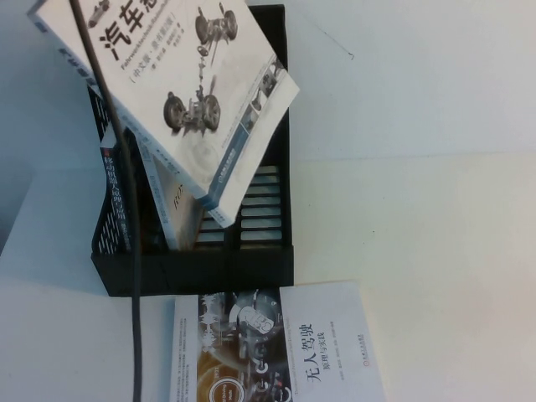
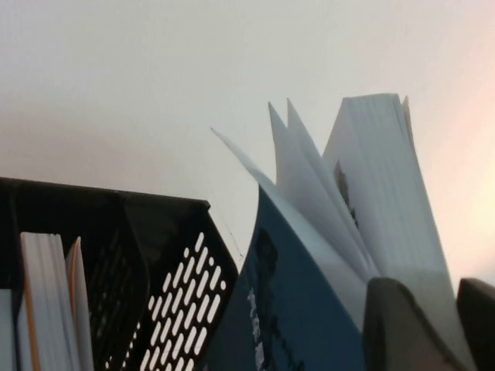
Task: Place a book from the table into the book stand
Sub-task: Place the book on the book shelf
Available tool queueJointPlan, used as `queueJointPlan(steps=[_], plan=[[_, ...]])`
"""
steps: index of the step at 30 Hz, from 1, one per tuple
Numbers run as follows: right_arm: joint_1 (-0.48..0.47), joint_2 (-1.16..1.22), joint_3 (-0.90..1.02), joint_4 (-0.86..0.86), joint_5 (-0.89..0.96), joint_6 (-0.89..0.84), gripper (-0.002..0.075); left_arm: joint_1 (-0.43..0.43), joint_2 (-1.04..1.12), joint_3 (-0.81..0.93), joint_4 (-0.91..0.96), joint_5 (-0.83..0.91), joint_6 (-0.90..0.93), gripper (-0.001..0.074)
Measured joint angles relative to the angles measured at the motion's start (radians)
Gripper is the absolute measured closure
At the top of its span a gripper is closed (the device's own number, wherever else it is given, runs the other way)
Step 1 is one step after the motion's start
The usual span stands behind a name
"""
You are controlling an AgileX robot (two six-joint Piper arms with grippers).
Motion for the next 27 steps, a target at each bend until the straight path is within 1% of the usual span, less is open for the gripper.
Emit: queueJointPlan(steps=[3,8,19,27], plan=[[0.0,0.0,0.0,0.0,0.0,0.0,0.0718,-0.022,0.037,0.0,0.0,-0.028,0.0,0.0614],[0.0,0.0,0.0,-0.002,0.002,0.0,0.0718,-0.021,0.085,0.0,0.01,-0.034,0.0,0.0614],[0.0,0.0,0.0,-0.003,-0.001,0.0,0.0718,-0.021,0.088,0.0,0.03,-0.097,-0.012,0.0614],[0.0,0.0,0.0,-0.003,-0.018,0.0,0.0718,-0.021,0.115,0.0,0.017,-0.226,-0.08,0.0614]])
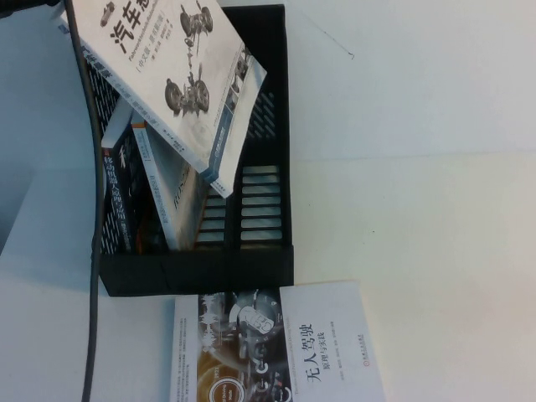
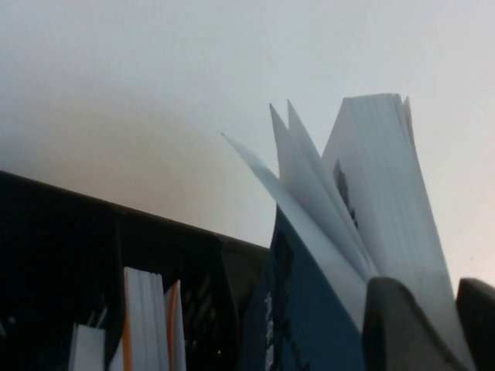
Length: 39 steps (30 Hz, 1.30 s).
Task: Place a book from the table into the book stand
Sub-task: Place the book on the book shelf
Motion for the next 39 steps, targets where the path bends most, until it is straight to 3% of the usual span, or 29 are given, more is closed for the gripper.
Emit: queueJointPlan(steps=[8,19,35,37,39], plan=[[0.0,0.0,0.0,-0.007,-0.011,0.0,0.0718,-0.019,0.029,0.0,-0.007,-0.032,-0.006,0.0614],[0.0,0.0,0.0,-0.01,-0.038,0.0,0.0718,-0.151,0.09,0.0,0.103,-0.167,-0.006,0.0614],[0.0,0.0,0.0,-0.017,-0.041,0.0,0.0718,-0.168,0.194,0.0,0.149,-0.12,0.002,0.0614],[0.0,0.0,0.0,-0.017,-0.041,0.0,0.0718,-0.168,0.196,0.0,0.162,-0.112,0.024,0.0593],[0.0,0.0,0.0,-0.017,-0.041,0.0,0.0718,-0.168,0.195,0.0,0.163,-0.121,0.033,0.0507]])
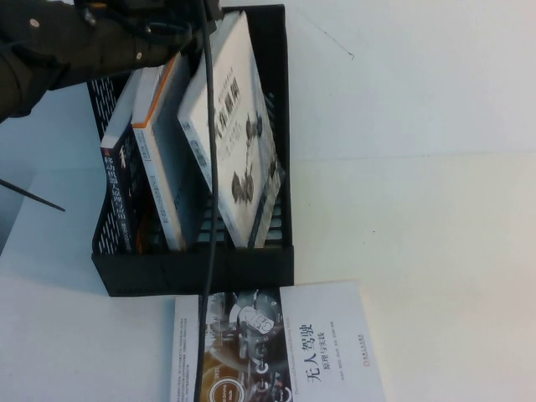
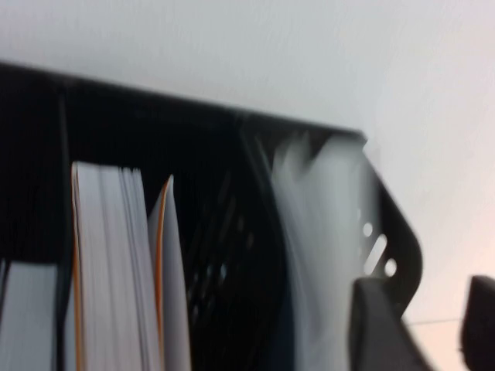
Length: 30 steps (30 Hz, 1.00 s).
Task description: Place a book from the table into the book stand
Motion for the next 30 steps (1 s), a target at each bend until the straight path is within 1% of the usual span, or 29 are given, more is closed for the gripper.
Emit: queueJointPlan(steps=[3,4,6,8,9,11,13,15,16,20,24,26,30], plan=[[0.0,0.0,0.0,0.0,0.0,0.0,0.0718,0.0,-0.009,-0.007,0.0,-0.004,0.017,0.0349],[0.0,0.0,0.0,0.0,0.0,0.0,0.0718,0.0,-0.009,-0.008,0.0,-0.002,0.029,0.0313],[0.0,0.0,0.0,0.0,0.008,0.0,0.0718,0.0,-0.013,-0.008,0.0,0.007,0.067,0.0293],[0.0,0.0,0.0,-0.006,0.029,-0.006,0.0718,0.0,-0.024,-0.008,0.002,0.027,0.111,0.0318],[0.0,0.0,0.0,-0.014,0.046,-0.015,0.0718,0.002,-0.035,-0.008,0.012,0.039,0.131,0.035],[0.0,0.0,0.0,-0.051,0.081,-0.024,0.0718,0.003,-0.068,-0.008,0.043,0.07,0.152,0.045],[0.0,-0.002,0.0,-0.107,0.113,-0.026,0.0718,0.003,-0.12,-0.008,0.092,0.108,0.155,0.0578],[0.0,-0.008,0.0,-0.16,0.127,-0.012,0.0718,0.003,-0.179,-0.008,0.119,0.139,0.155,0.0663],[0.0,-0.018,0.0,-0.186,0.127,-0.001,0.0718,0.003,-0.216,-0.008,0.125,0.15,0.155,0.0689],[0.0,-0.09,0.0,-0.276,0.127,0.035,0.0718,0.003,-0.367,-0.008,0.143,0.166,0.153,0.0726],[0.0,-0.206,0.0,-0.376,0.125,0.086,0.0718,0.004,-0.521,-0.005,0.244,0.211,0.153,0.0733],[0.0,-0.273,0.0,-0.424,0.127,0.123,0.0718,0.004,-0.597,0.03,0.294,0.229,0.148,0.0734],[0.0,-0.398,0.0,-0.478,0.131,0.2,0.0718,0.004,-0.786,0.196,0.342,0.253,0.146,0.0735]])
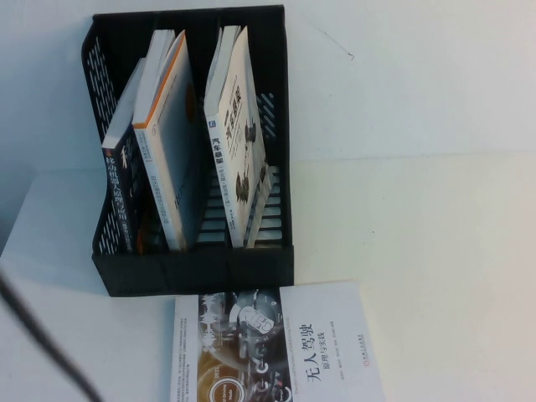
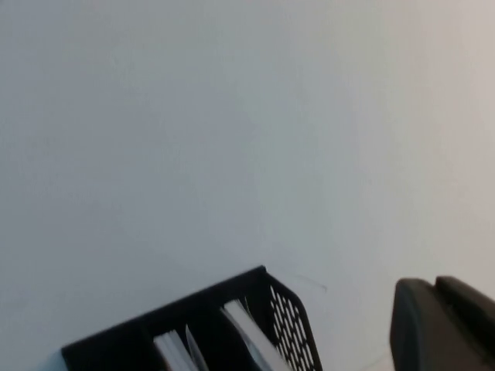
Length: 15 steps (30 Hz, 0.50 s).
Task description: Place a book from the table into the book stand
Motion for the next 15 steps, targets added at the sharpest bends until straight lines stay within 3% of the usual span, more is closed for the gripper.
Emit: queueJointPlan(steps=[7,15], plan=[[0.0,-0.147,0.059,-0.017,0.004,0.065,0.0718,0.0,-0.331,0.371,0.007,-0.024,-0.001,0.0736],[0.0,-0.17,0.219,-0.01,0.009,0.127,0.0718,0.0,-0.584,0.663,0.005,-0.074,-0.001,0.0736]])
